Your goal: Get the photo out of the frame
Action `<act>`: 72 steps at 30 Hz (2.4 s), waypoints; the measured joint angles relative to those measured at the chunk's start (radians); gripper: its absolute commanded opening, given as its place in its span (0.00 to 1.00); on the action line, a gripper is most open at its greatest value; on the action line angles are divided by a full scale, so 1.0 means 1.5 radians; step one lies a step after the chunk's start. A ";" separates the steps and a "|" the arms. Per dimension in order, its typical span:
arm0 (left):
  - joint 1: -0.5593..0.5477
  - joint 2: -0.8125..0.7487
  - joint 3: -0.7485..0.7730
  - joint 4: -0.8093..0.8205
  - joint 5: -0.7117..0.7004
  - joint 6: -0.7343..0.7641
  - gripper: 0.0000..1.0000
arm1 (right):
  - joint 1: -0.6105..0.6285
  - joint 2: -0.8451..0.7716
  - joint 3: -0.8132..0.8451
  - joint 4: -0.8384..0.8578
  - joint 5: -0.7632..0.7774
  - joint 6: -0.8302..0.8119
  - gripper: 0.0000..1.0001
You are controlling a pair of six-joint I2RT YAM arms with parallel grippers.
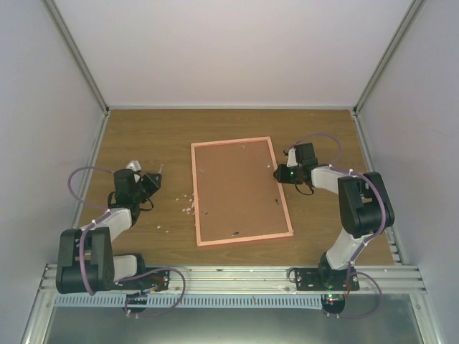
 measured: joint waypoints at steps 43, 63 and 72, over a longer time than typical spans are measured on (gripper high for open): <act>0.179 0.231 -0.011 0.211 0.146 -0.107 0.27 | -0.001 -0.083 -0.057 0.032 -0.036 -0.018 0.60; 0.101 0.024 0.037 -0.041 0.032 -0.025 0.59 | -0.001 -0.107 -0.067 -0.018 -0.013 -0.018 0.62; -0.124 -0.010 0.072 -0.182 -0.018 0.049 0.65 | 0.001 -0.116 -0.070 -0.053 0.004 -0.018 0.63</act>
